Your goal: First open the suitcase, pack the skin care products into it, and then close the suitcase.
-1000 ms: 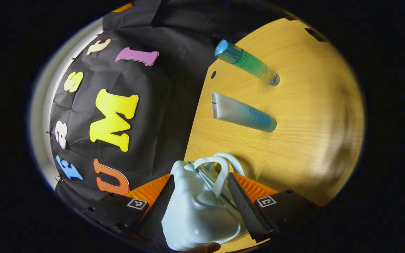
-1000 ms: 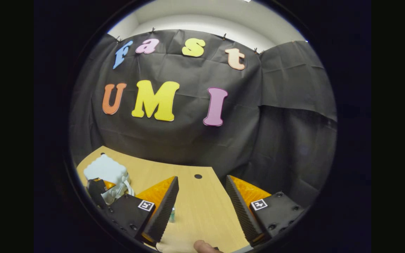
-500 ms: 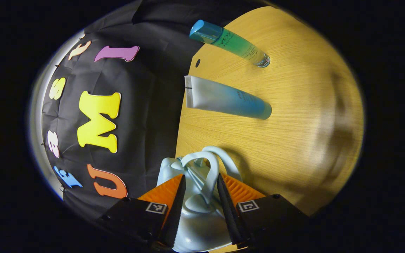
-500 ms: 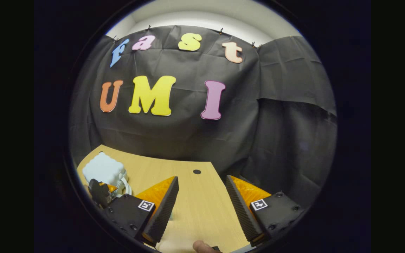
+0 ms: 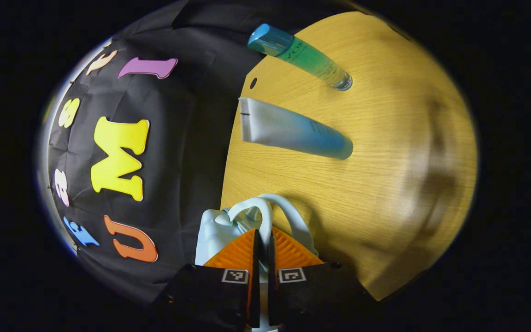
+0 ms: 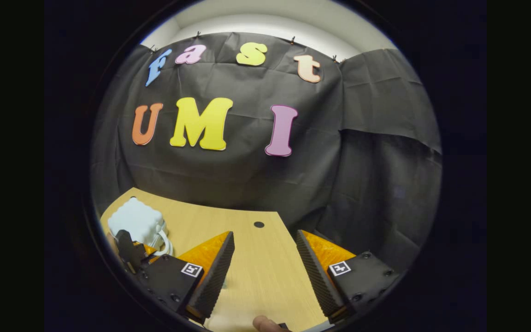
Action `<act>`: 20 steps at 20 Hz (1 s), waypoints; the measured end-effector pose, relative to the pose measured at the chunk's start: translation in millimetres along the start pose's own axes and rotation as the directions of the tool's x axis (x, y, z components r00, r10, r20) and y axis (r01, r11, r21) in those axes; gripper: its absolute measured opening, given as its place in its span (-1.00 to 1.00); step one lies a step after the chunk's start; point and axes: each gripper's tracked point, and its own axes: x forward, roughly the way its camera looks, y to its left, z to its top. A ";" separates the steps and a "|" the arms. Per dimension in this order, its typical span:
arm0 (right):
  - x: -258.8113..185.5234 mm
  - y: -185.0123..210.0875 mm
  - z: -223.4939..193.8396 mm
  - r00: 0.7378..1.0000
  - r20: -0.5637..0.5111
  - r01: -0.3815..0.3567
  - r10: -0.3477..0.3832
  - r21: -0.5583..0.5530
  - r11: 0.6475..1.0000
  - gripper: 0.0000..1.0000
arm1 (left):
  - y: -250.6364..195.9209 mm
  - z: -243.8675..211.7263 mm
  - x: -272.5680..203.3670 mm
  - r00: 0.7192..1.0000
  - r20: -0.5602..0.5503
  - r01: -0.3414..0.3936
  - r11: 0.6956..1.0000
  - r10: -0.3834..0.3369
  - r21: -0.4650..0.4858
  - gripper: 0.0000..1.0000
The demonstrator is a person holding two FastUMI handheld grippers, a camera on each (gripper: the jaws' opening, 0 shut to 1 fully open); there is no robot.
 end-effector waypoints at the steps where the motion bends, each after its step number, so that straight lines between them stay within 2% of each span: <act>1: -0.1 1.1 2.2 1.000 0.002 0.000 0.000 -0.004 1.000 0.62 | 9.3 -0.7 -2.3 1.000 0.014 -0.006 0.998 0.007 -0.061 -0.82; 2: -1.1 2.4 4.9 1.000 0.007 0.000 0.000 -0.008 1.000 0.62 | 23.6 -2.2 -7.3 0.999 0.023 -0.022 0.991 0.025 -0.129 -0.82; 4: -2.8 7.5 12.9 1.000 0.021 -0.003 0.003 -0.012 1.000 0.62 | 59.3 0.7 -27.9 0.993 0.066 -0.078 0.975 0.094 -0.207 -0.82; 6: -4.3 17.0 20.0 0.999 0.033 -0.008 0.008 -0.018 1.000 0.62 | 93.7 -6.7 -50.0 0.986 0.076 -0.119 0.946 0.148 -0.302 -0.87; 10: -6.7 47.3 30.7 0.998 0.041 -0.038 0.039 -0.027 0.999 0.62 | 153.5 -45.7 -83.7 0.977 0.057 -0.143 0.826 0.206 -0.546 -0.91; 15: -12.3 101.5 46.7 0.995 0.051 -0.086 0.088 -0.042 0.995 0.62 | 212.9 -118.4 -104.4 0.974 0.039 -0.136 0.712 0.224 -0.689 -0.94; 17: -16.3 127.1 54.0 0.992 0.057 -0.105 0.108 -0.049 0.993 0.62 | 225.4 -158.3 -114.6 0.967 0.008 -0.160 0.631 0.254 -0.759 -0.94; 20: -22.8 162.8 59.1 0.989 0.051 -0.135 0.138 -0.050 0.990 0.62 | 242.3 -223.7 -116.7 0.957 -0.030 -0.165 0.457 0.289 -0.874 -0.94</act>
